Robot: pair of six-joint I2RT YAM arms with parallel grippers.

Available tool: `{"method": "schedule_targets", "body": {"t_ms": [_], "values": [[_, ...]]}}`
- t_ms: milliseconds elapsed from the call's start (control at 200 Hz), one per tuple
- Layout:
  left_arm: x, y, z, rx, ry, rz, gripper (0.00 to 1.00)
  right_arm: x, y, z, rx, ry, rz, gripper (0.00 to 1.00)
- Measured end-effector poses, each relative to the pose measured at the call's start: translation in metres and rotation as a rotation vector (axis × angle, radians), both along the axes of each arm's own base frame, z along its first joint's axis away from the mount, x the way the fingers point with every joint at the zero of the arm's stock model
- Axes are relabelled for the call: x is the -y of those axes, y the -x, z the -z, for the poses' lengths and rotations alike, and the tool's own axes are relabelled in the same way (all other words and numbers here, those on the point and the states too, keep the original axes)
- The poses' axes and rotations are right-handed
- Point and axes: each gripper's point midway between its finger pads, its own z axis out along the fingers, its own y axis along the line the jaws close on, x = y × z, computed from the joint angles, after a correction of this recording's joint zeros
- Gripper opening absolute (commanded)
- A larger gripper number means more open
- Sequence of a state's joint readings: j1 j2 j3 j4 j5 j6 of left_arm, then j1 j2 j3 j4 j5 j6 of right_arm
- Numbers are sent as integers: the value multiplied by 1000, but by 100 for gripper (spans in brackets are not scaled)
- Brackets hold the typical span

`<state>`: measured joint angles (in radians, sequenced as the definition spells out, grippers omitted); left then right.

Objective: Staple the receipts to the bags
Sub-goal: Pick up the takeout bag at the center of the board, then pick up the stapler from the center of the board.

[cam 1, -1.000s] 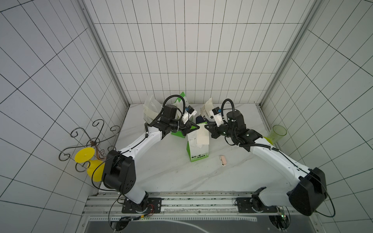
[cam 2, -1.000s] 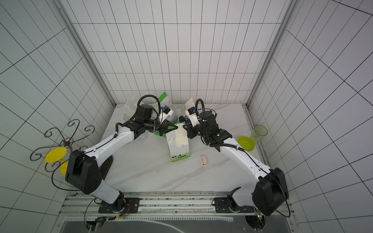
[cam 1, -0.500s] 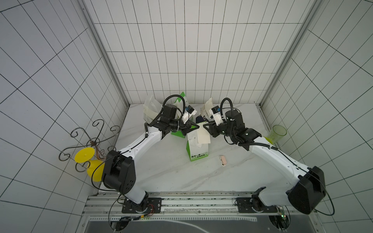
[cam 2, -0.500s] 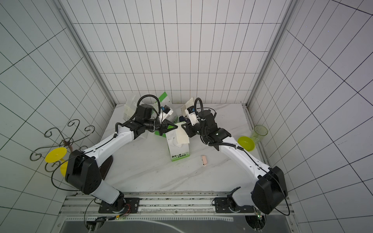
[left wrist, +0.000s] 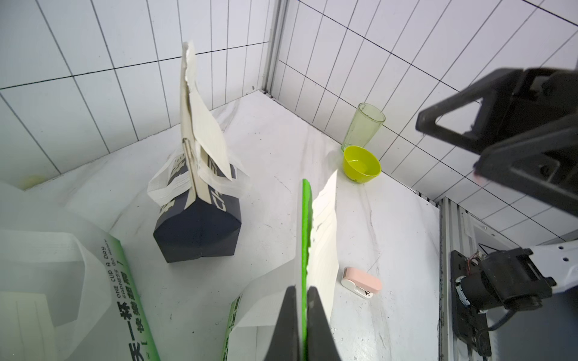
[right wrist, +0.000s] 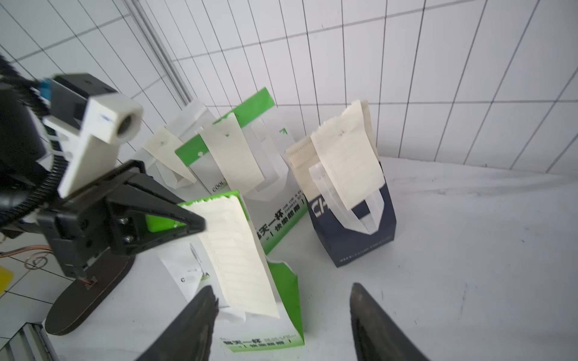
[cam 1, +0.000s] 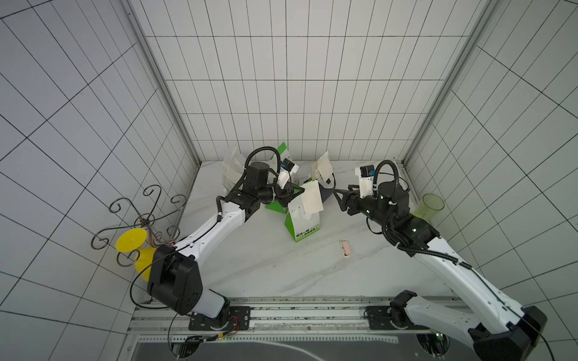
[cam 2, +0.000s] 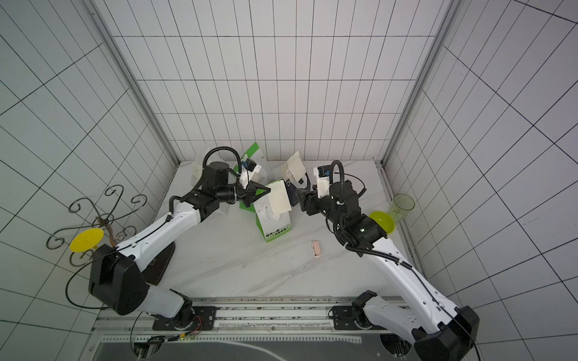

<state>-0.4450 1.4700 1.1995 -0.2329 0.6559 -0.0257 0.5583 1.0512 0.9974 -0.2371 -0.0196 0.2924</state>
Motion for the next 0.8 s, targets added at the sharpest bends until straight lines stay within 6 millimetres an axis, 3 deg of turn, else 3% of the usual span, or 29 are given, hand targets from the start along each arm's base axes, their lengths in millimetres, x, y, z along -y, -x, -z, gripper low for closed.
{"method": "schedule_targets", "body": {"t_ms": [195,325,655,800], "values": [[2,9,8,-32,-20,-54,0,16,22,112,-334,158,41,67],[10,16,8,-30,-36,-49,0,31,47,171,-536,252,67,67],[6,14,17,-46,-72,-80,0,43,67,247,-808,407,94,64],[6,14,18,-50,-76,-82,0,46,71,267,-874,449,101,61]]}}
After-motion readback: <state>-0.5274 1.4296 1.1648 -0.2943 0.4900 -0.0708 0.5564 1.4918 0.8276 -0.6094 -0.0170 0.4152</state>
